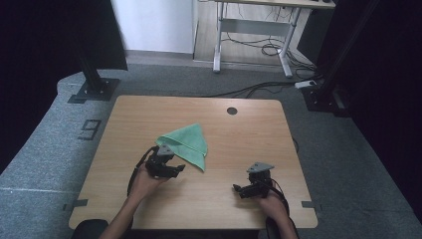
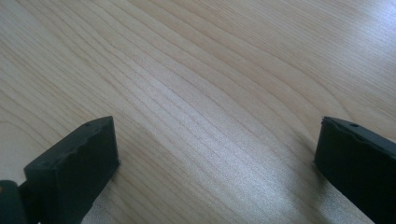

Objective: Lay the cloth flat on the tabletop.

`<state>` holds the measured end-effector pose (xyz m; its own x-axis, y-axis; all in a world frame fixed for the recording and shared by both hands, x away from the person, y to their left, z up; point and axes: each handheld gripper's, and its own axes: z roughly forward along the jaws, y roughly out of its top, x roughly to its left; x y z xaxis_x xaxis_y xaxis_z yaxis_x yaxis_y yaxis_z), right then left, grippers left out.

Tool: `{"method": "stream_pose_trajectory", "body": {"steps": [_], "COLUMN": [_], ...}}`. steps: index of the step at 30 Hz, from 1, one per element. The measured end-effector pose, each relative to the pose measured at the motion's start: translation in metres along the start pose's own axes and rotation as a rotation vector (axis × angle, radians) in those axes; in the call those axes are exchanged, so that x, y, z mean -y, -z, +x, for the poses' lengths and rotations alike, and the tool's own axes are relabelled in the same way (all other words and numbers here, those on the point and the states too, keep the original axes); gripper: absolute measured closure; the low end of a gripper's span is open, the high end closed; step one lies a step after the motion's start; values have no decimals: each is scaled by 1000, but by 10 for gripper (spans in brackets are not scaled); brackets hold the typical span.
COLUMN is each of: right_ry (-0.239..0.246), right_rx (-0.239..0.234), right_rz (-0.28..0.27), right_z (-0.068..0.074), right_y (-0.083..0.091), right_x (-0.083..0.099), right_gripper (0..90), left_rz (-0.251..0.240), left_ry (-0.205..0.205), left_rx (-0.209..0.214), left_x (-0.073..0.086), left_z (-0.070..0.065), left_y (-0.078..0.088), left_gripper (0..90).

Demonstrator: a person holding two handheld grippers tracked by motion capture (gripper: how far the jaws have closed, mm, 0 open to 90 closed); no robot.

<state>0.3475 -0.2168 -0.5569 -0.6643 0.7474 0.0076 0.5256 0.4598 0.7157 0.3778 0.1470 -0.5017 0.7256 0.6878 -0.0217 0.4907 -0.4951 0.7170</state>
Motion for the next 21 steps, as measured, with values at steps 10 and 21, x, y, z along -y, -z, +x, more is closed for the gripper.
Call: {"method": "stream_pose_trajectory", "body": {"steps": [10, 21], "right_ry": [0, 0], "right_rx": [0, 0], "right_rz": [0, 0], "right_z": [0, 0], "right_y": [0, 0], "right_x": [0, 0], "right_gripper": [0, 0], "left_rz": [3, 15], "left_ry": [-31, -68], "left_rx": [46, 94], "left_x": [-18, -36], "left_z": [-11, -27], "left_y": [-21, -47], "left_gripper": [422, 492]}}
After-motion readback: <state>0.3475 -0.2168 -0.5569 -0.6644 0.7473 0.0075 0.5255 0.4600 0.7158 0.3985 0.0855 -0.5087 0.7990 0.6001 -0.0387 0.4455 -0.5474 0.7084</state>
